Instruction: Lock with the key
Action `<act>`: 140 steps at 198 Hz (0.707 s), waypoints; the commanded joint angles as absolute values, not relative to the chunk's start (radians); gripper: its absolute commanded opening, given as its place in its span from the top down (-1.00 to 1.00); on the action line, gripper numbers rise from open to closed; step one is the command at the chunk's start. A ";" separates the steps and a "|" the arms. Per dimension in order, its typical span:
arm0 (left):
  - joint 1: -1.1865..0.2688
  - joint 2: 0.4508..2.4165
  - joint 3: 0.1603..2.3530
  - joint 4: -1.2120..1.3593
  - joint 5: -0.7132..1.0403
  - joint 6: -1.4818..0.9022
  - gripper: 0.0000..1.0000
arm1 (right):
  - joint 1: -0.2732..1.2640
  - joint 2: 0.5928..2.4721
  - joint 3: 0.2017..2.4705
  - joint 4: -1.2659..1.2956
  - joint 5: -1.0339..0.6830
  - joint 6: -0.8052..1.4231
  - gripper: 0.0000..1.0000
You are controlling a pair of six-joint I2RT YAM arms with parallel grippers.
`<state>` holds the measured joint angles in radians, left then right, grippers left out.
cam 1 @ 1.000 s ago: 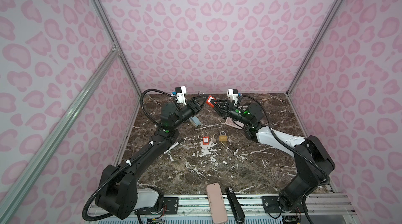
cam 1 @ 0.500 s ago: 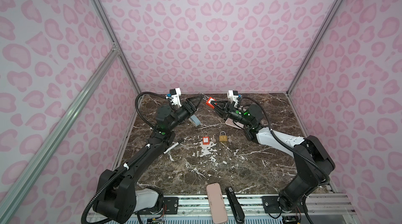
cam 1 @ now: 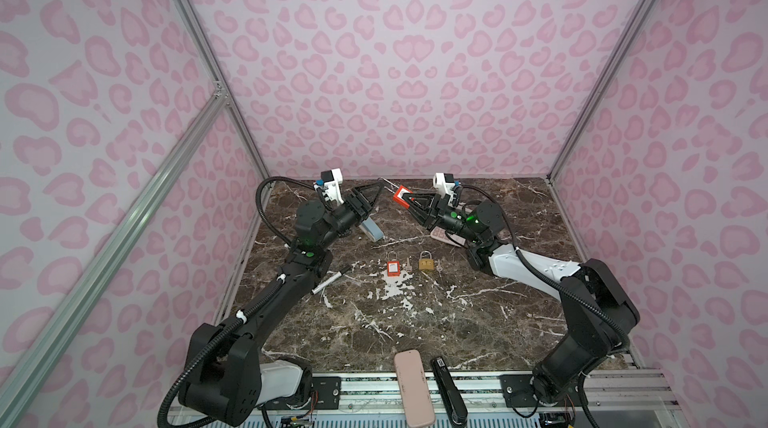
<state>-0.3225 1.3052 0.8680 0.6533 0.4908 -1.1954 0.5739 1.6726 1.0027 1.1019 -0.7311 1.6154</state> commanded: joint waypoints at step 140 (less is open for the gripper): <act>-0.321 1.269 0.859 0.695 0.497 -1.193 0.40 | 0.577 1.675 0.978 1.080 -0.787 1.558 0.86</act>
